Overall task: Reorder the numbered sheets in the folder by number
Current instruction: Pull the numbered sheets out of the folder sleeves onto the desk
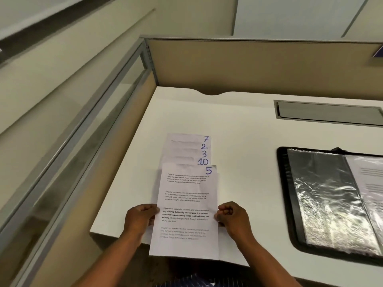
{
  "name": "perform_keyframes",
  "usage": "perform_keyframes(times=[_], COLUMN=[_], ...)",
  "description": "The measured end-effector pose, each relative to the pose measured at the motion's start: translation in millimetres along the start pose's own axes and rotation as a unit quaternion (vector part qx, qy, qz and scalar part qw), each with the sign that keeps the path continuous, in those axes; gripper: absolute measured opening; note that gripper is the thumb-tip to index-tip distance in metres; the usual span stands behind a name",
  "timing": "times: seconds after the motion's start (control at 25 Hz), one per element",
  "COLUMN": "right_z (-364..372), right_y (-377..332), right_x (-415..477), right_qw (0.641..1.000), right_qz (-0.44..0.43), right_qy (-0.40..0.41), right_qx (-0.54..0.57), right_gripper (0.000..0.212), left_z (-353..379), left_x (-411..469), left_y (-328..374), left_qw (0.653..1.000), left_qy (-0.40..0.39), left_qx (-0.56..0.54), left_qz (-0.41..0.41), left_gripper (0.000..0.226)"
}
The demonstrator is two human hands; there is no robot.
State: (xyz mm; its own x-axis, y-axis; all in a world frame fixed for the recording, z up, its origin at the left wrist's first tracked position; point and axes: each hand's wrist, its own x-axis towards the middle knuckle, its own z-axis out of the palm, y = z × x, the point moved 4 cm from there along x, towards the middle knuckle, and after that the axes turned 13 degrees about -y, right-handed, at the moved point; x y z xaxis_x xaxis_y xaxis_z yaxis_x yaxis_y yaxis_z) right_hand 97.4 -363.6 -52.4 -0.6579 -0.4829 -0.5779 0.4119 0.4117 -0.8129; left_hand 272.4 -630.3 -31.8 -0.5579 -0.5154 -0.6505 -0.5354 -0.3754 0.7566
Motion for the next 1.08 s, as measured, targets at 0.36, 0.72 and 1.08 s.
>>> perform_keyframes(times=[0.36,0.72,1.08], right_z=[53,67,67], right_y=[-12,-15,-23], right_x=[20,9,-15], right_qw=[0.991,0.977,0.926], right_qz=[0.028,0.036,-0.007], right_qy=[0.073,0.127,0.171], right_qx=[-0.106,-0.168,-0.335], right_gripper=[0.022,0.019,0.041], left_z=[-44,-51,-49], left_x=[44,54,30], left_y=[12,16,23], left_qw=[0.995,0.983,0.904], left_qy=[-0.046,-0.072,0.004], left_qx=[0.087,0.168,0.390], left_qz=[-0.002,0.019,0.174], left_gripper=[0.005,0.004,0.049])
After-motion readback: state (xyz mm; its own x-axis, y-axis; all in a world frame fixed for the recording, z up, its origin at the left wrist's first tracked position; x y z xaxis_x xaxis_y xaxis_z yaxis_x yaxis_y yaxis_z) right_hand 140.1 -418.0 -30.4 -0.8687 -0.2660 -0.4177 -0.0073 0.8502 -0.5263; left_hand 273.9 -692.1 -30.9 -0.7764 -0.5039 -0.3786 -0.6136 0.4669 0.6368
